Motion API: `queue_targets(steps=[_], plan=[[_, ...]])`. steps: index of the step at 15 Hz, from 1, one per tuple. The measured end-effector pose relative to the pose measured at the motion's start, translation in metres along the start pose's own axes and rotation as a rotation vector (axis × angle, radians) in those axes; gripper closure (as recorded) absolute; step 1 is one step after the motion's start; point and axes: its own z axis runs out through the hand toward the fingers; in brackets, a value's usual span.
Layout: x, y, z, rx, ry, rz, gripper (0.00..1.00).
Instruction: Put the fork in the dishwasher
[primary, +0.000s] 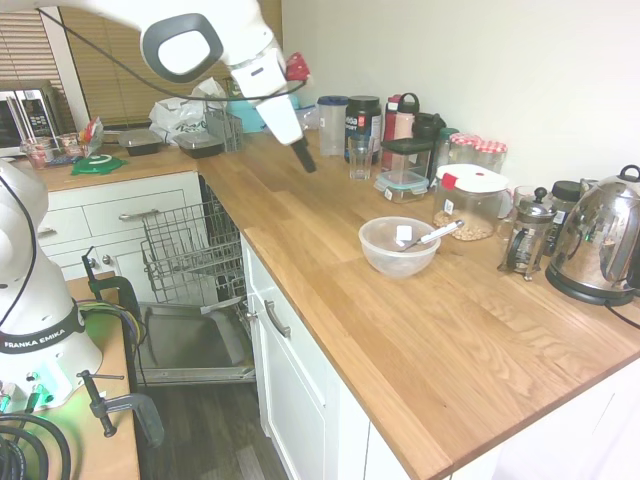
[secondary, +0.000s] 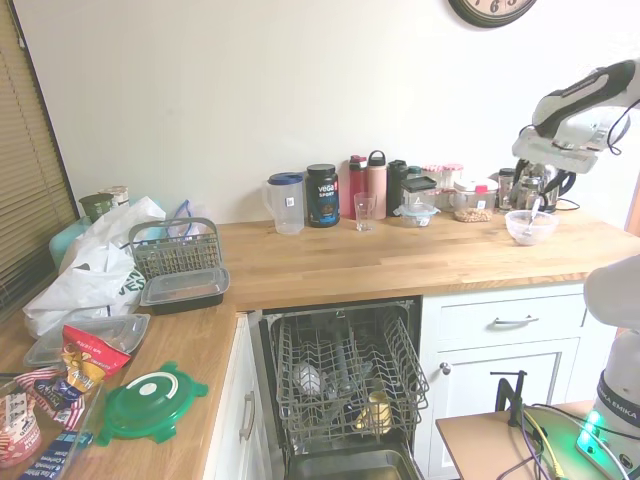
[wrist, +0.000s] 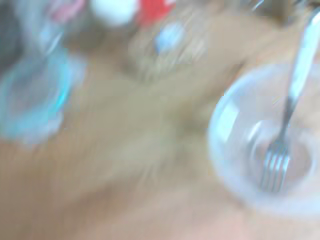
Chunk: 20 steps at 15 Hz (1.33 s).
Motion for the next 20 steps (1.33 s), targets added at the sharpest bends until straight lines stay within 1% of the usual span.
queue_targets(steps=[2, 5, 7, 9, 11, 12, 15, 20], plan=[[0.037, -0.017, 0.030, -0.011, 0.017, 0.057, 0.00], [0.080, -0.039, 0.087, -0.069, 0.022, 0.109, 0.00], [0.108, -0.049, 0.126, -0.099, 0.041, 0.137, 0.00], [0.130, -0.061, 0.153, -0.113, 0.072, 0.151, 0.00], [0.139, -0.069, 0.168, -0.124, 0.096, 0.155, 0.00], [0.141, -0.072, 0.172, -0.129, 0.107, 0.151, 1.00], [0.142, -0.073, 0.182, -0.152, 0.127, 0.169, 1.00], [0.149, -0.065, 0.186, -0.177, 0.122, 0.193, 1.00]])
